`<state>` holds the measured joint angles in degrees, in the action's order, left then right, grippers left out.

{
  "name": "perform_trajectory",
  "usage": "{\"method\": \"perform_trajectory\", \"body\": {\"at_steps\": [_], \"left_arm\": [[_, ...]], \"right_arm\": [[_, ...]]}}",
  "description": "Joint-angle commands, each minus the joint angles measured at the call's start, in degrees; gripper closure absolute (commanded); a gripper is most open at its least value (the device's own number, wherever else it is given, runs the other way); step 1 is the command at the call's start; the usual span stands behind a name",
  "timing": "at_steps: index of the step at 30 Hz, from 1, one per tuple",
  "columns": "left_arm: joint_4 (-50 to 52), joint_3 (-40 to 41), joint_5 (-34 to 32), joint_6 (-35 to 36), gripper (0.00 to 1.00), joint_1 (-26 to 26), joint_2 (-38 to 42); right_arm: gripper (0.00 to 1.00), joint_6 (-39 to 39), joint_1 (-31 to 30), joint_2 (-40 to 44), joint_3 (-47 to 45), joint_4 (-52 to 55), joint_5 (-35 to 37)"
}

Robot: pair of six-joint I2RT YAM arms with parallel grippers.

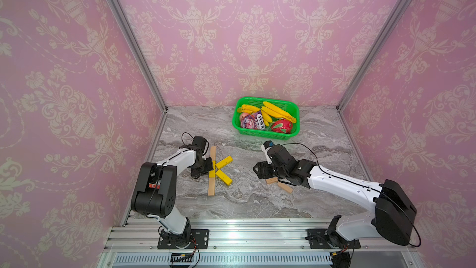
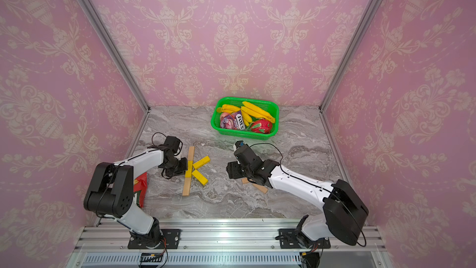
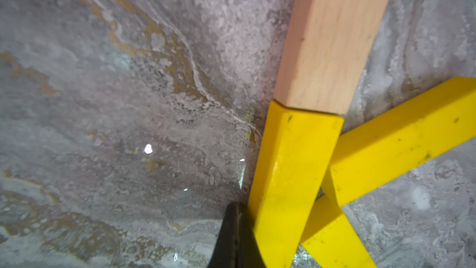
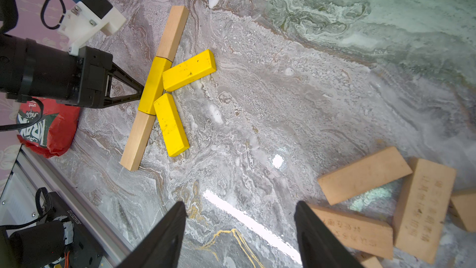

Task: Assemble the letter k with building blocks
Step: Adjust the building block at the center of the board.

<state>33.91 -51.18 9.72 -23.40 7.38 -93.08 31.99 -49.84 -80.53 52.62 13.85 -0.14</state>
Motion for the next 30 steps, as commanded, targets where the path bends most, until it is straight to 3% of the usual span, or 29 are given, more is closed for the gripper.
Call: {"method": "perform_trajectory", "body": {"at_steps": [1,6,11,12,14,16,18,20,23,30], "left_arm": [[1.0,-1.3,-0.5,1.1,1.0,0.6,-0.7],[3.2,-2.0,-5.8,1.1,1.0,0.6,1.3],[6.3,-4.4,-8.7,1.9,0.97,0.6,8.5],[6.5,-4.9,-7.8,2.2,0.9,0.5,9.9],[5.7,-5.4,-3.6,2.6,0.56,0.6,12.7],[4.4,-5.7,1.0,2.4,0.29,1.2,14.9],[3.2,-6.3,4.2,2.1,0.16,2.7,16.4],[1.8,-6.9,6.7,1.8,0.12,5.6,17.2],[-0.1,-8.6,8.0,1.6,0.14,11.6,15.9],[-0.7,-15.1,1.9,3.5,0.16,23.7,6.3]], "right_arm": [[0.3,0.8,0.4,-0.6,-0.6,-0.5,-0.1],[0.3,0.0,0.6,-0.2,0.2,2.4,2.2],[0.28,-1.5,2.9,2.7,1.5,7.0,3.6],[0.28,-2.0,3.7,3.0,2.2,8.5,3.9],[0.28,-2.7,5.4,3.4,3.9,12.2,5.0],[0.28,-2.5,7.6,3.6,4.8,15.2,5.8],[0.27,-1.5,9.9,4.1,4.5,16.9,5.7],[0.26,0.4,12.0,5.3,2.2,17.0,5.1],[0.26,5.0,13.9,8.6,-2.8,15.1,3.2],[0.21,9.7,17.0,18.0,-11.2,15.5,2.4]]}}
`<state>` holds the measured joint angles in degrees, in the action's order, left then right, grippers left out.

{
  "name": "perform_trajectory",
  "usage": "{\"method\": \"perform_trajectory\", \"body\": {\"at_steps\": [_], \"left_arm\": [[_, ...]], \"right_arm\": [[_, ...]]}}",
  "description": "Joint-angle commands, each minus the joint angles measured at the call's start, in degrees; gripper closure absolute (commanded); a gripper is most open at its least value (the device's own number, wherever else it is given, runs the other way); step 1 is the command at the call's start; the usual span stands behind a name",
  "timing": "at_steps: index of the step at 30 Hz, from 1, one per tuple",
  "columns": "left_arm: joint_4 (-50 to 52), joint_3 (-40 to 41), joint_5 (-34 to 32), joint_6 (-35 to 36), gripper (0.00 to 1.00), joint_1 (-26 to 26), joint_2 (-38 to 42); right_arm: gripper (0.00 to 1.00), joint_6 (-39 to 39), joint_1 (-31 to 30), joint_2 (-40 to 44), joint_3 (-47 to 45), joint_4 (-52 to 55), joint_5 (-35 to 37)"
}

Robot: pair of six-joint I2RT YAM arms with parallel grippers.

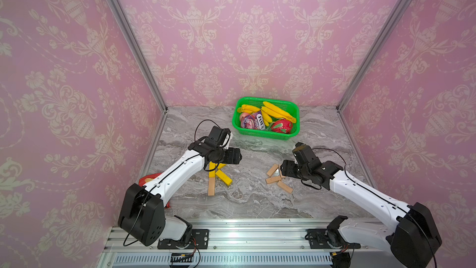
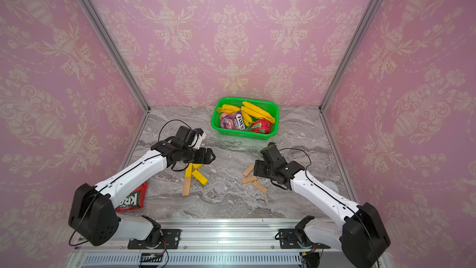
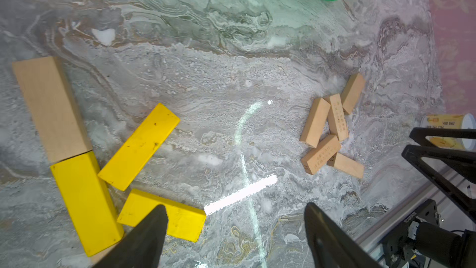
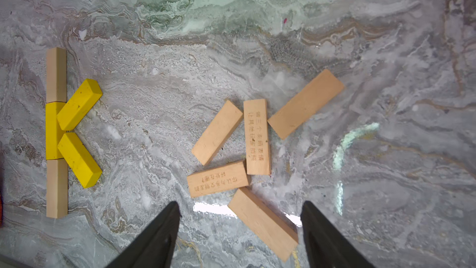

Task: Assemble the letter k with building blocks
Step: Adjust the building block at the center of the board, then pick up the building block from the center of the board.

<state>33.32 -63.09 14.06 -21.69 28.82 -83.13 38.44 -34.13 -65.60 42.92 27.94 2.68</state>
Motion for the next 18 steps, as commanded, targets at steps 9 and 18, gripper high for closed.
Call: {"method": "perform_trajectory", "body": {"at_steps": [9,18], "left_arm": [[1.2,-14.5,-6.3,3.1,0.17,11.3,-17.7],[2.9,-23.1,-7.2,3.9,0.2,15.2,-27.1]], "right_arm": [[0.0,2.0,4.9,16.5,-7.6,5.4,-0.9],[0.0,4.0,6.2,25.9,-12.2,6.6,-0.2]]}}
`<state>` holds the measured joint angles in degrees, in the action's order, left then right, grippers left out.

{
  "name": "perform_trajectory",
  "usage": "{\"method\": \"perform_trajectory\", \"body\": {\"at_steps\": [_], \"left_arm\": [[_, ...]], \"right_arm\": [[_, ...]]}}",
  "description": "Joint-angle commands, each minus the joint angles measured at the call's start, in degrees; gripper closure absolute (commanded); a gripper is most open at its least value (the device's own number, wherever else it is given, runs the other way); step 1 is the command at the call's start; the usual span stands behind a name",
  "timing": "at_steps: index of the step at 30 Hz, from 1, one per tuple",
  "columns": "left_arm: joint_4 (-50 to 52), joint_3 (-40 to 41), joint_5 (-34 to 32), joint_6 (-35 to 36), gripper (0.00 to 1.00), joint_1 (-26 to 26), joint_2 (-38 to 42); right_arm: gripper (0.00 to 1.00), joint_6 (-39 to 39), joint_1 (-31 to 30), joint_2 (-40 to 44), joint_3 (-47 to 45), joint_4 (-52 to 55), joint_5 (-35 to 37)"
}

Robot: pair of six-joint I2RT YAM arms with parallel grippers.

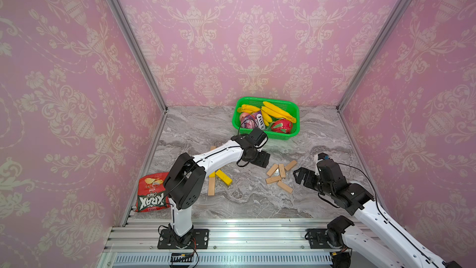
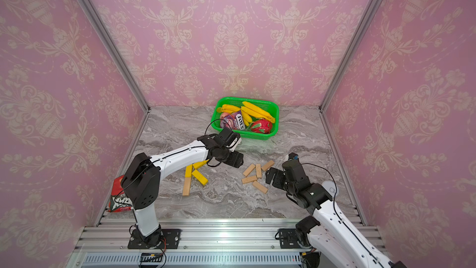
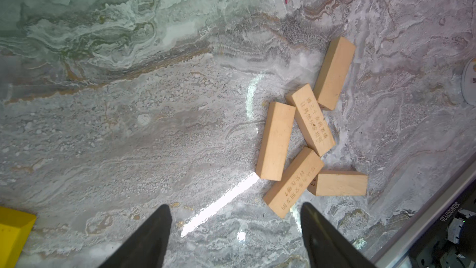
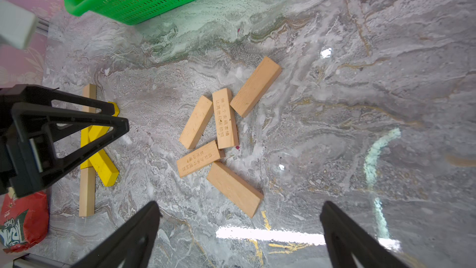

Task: Assemble the letter k with building blocks
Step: Pick up the building block from the center of the board.

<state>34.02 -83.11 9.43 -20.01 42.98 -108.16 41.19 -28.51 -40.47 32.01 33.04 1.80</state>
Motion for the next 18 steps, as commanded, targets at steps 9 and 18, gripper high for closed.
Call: {"method": "perform_trajectory", "body": {"at_steps": [9,18], "left_arm": [[2.2,-5.8,-2.9,3.4,0.24,2.4,-5.7],[0.5,-5.7,-5.9,3.3,0.26,6.2,-8.8]], "right_arm": [[0.0,1.0,1.3,-5.2,-0.6,-1.4,-0.3],[0.0,2.4,5.0,-9.3,-2.9,-6.5,-6.4]]}}
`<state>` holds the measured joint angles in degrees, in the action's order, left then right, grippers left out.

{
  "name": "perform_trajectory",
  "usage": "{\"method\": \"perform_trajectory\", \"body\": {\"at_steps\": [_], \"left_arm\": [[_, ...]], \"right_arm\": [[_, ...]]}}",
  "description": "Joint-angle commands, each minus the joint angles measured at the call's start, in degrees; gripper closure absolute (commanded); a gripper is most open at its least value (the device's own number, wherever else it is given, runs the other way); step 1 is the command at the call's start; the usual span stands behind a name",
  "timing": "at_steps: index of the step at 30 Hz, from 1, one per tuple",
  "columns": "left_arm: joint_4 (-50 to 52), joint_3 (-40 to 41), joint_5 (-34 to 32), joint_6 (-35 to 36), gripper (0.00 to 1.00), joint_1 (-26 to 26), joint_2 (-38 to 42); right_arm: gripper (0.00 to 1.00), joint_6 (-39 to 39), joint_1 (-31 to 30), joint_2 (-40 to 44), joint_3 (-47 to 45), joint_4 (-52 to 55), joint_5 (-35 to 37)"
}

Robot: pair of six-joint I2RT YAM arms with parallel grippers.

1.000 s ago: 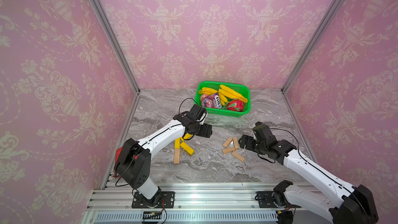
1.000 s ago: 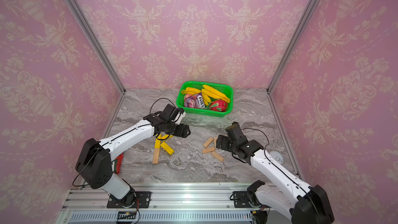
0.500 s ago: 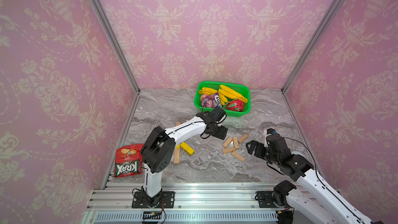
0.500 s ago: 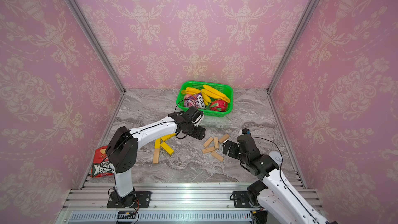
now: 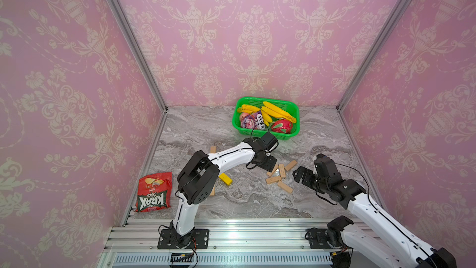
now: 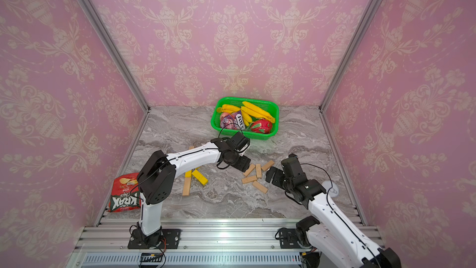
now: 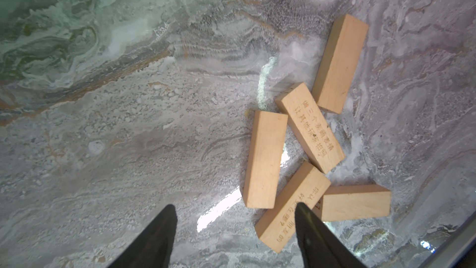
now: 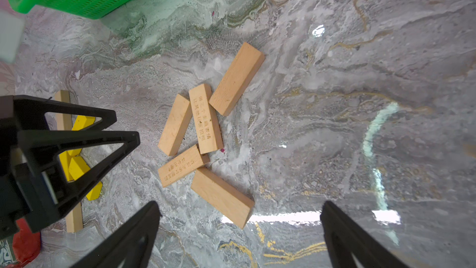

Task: Assemble the letter k with building blocks
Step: Pick up the building block from the center of the board.

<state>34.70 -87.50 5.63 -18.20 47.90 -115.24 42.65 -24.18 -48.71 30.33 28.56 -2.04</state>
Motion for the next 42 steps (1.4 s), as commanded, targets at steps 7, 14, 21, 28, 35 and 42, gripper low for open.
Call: {"method": "perform_trajectory", "body": {"at_steps": [7,14,21,28,35,42], "left_arm": [[-0.8,-3.3,-3.2,0.5,0.29,3.2,-4.7],[1.4,-7.3,-3.9,0.6,0.31,3.7,-8.2],[3.9,-10.2,-5.7,1.8,0.31,3.7,-10.2],[5.8,-11.4,-5.3,1.2,0.37,3.8,-11.7],[7.2,-11.8,-6.0,1.1,0.39,3.9,-12.2],[7.8,-11.4,-6.4,1.1,0.39,4.0,-12.3]], "right_arm": [[0.0,2.0,1.1,-0.1,-2.6,-3.3,-3.7],[0.0,1.9,1.5,1.0,-4.1,-3.6,-4.4],[0.0,1.2,1.7,2.7,-5.0,-3.7,-4.5],[0.0,1.2,2.2,1.8,-4.9,-3.9,-5.5],[0.0,0.3,2.9,0.4,-4.8,-4.8,-6.2],[0.0,-0.3,3.0,-0.5,-3.9,-4.9,-6.2]]}}
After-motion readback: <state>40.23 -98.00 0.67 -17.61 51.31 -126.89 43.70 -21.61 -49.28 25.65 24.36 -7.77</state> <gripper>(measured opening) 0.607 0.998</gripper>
